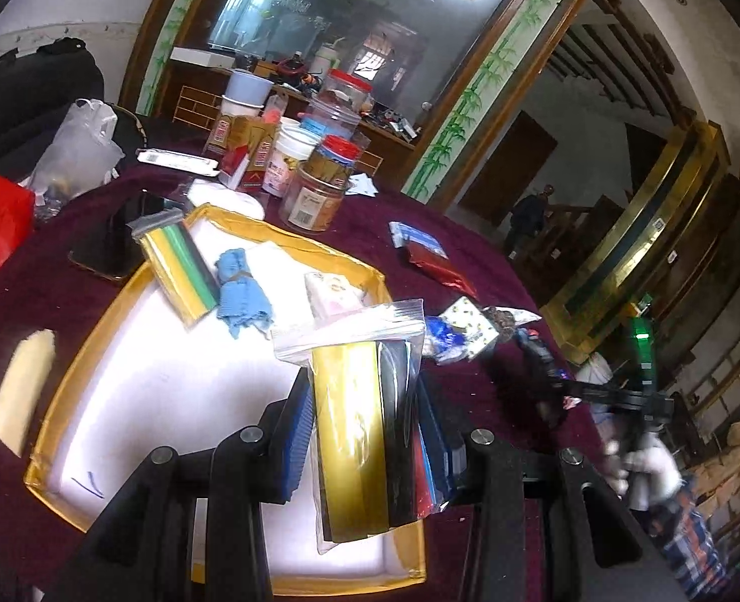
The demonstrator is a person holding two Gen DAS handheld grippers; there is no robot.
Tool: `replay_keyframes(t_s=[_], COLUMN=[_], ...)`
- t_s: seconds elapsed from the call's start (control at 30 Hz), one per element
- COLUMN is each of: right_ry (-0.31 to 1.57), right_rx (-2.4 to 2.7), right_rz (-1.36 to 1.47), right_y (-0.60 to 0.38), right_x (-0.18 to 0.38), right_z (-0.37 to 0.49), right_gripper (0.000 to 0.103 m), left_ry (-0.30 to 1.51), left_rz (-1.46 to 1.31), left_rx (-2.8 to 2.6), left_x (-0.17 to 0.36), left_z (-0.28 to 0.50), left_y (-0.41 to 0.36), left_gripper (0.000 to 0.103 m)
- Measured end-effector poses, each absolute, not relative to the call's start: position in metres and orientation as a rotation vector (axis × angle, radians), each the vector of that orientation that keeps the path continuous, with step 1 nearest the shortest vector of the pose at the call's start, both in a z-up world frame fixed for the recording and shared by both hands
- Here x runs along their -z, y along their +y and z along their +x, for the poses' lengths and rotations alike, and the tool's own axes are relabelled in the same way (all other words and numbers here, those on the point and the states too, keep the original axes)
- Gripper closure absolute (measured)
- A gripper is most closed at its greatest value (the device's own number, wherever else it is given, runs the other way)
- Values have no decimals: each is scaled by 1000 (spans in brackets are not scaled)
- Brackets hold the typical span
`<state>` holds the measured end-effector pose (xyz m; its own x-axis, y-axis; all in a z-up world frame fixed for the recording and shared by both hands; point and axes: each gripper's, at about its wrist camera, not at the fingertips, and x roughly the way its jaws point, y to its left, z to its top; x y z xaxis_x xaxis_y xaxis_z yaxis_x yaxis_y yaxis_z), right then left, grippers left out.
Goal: Organize soft objects
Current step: 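Carry the strip bag to the tray with left tool while right grasps black pouch, then release the strip bag and the black pouch into the tray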
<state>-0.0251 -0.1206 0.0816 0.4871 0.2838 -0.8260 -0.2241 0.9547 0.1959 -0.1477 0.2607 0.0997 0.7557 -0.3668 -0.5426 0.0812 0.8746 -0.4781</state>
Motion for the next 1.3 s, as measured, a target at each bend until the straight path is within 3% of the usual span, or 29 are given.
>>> replay_keyframes(t_s=[0.43,0.57,0.8,0.9,0.93,1.03,1.2,1.3], right_ry=[1053,1093,1168,1153,1143,1115,1003,914], right_rx=[-603,-656,-608,-527,-512,-481,-499,-454], right_rz=[114,147,128,51,41,33,59,42], right_y=[21,68,119,134,135,134,107,72], right_x=[-101,-97,-69,-59,-57,-57,-83,-103], right_z=[-37,-25,-2,6,6,3,-17,-39], right_gripper=[70,70,70,70,66,41,39,31], left_ry=[829,866,859,795,767,719,707,697], left_rz=[-355,-325,-454,-450,-450,-470,-498,-515], left_rx=[159,119,99,95,89,86,89,112], left_x=[-74,-61,-53,-69,-75,-86,-90,-93], left_z=[-80,-49,-56,-79,-88,-107,-122,-131], left_y=[267,269,291,300,303,312,316,309], left_gripper=[60,47,44,35,33,29,29,29])
